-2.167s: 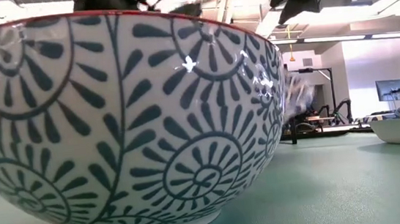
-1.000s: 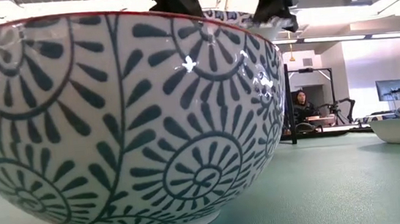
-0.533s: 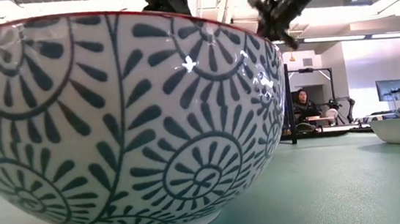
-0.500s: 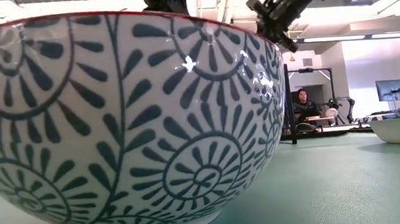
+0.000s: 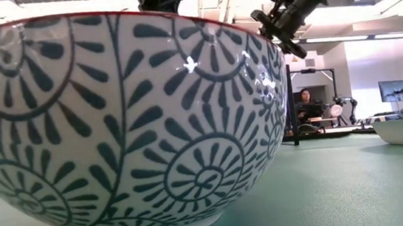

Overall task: Place and stack bowls onto a shelf
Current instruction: Stack the top left white bowl on top of the other white bowl on the shelf, then stack the top white bowl on top of the other white bowl on the shelf

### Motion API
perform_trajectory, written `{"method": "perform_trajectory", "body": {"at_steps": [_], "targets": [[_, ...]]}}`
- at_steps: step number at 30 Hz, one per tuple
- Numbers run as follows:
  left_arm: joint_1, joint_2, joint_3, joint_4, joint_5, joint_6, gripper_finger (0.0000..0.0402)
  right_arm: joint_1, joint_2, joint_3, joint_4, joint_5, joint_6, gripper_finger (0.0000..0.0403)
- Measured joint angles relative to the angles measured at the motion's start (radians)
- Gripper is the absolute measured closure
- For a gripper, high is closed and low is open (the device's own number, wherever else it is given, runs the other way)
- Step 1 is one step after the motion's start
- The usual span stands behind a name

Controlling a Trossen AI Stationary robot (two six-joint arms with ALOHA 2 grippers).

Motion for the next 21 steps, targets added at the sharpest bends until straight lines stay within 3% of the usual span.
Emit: {"method": "perform_trajectory", "body": {"at_steps": [3, 6, 14, 21], "targets": [[0.007, 0.0, 0.0, -0.005, 0.0, 0.007, 0.0226, -0.01, -0.011, 0.0, -0.016, 0.007, 0.009, 0.0177], [0.013, 0.0, 0.0, -0.005, 0.005, 0.012, 0.0226, -0.005, -0.059, 0.0, -0.014, 0.049, 0.0, 0.0158], [0.026, 0.0, 0.0, 0.005, 0.07, 0.055, 0.0226, 0.015, -0.19, 0.0, -0.234, 0.136, -0.035, 0.0158], [0.026, 0.0, -0.001, 0.048, 0.079, 0.065, 0.0226, 0.171, -0.239, 0.0, -0.513, 0.248, 0.082, 0.0159]]}}
